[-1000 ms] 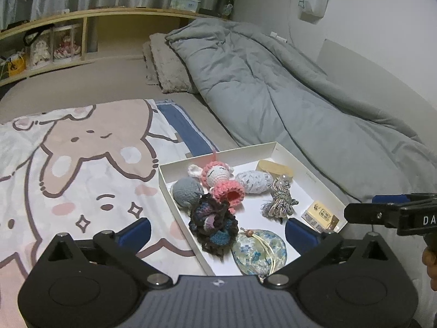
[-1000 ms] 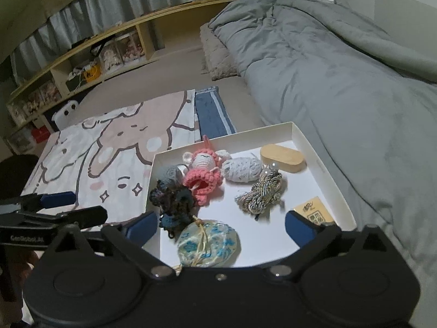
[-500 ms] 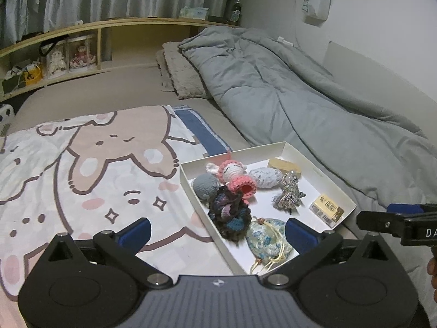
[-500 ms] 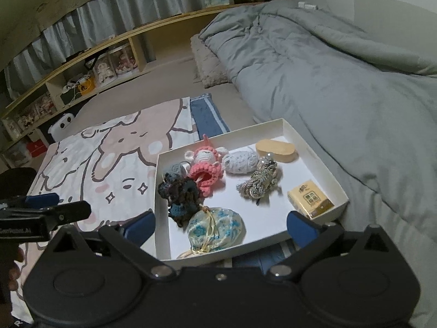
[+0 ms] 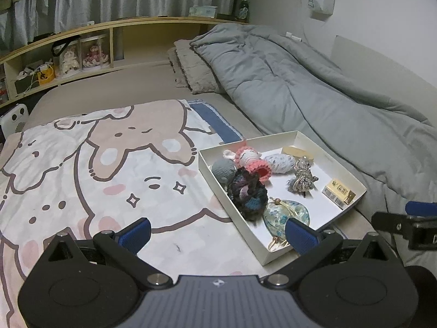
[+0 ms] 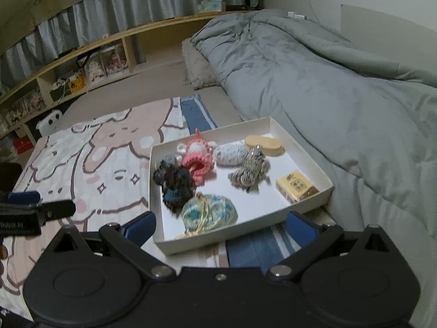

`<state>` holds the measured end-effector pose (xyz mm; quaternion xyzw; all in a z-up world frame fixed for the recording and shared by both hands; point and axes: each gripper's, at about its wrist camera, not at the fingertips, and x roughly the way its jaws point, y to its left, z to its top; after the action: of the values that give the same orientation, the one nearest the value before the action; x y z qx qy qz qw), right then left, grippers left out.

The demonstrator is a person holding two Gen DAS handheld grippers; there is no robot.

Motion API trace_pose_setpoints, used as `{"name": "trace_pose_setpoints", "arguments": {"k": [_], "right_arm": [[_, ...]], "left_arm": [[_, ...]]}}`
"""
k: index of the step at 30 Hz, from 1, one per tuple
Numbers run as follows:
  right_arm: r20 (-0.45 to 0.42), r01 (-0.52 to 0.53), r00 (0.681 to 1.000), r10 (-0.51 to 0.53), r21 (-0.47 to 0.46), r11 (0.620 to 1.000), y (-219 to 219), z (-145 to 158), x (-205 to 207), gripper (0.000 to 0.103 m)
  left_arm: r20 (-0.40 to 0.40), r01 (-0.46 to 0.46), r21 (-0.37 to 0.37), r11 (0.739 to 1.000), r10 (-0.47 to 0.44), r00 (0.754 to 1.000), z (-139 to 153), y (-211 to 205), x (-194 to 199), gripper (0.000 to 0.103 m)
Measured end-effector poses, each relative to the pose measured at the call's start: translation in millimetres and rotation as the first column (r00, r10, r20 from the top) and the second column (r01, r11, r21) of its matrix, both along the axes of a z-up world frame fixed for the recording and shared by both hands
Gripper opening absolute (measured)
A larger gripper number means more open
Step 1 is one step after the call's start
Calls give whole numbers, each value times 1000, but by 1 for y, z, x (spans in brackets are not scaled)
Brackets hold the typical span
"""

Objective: Organize objects
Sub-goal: 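Withdraw both open tools up and away from the white box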

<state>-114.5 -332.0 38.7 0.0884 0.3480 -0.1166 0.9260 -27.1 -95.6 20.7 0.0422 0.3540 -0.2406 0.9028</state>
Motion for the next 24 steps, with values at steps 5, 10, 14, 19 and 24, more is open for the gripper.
{"name": "trace_pose_setpoints", "arguments": {"k": [5,10,14,19,24], "right_arm": [[9,77,997,-76,-114,991,9,-9,-6,103],[7,108,994,-108,-114,988,4,-14,-6,103],[1,105,994,-105,-119,987,5,-17,-5,103],[-10,111,994,-113,-104,988,4,-18,-4,103],[-17,110,994,-112,-105,988,5,-19,-3,102]], "left_arm": [[7,5,9,1000,-5,1000,-4,1,-4,103],[6,2,26,1000,-2,1000,-12,2,-5,103],[-8,-19,34,999,19,1000,-18,3,-2,103],[15,-43,58,997,42,999,-22,2,-3,103],[19,-72,82,994,71,997,-27,1,-2,103]]}}
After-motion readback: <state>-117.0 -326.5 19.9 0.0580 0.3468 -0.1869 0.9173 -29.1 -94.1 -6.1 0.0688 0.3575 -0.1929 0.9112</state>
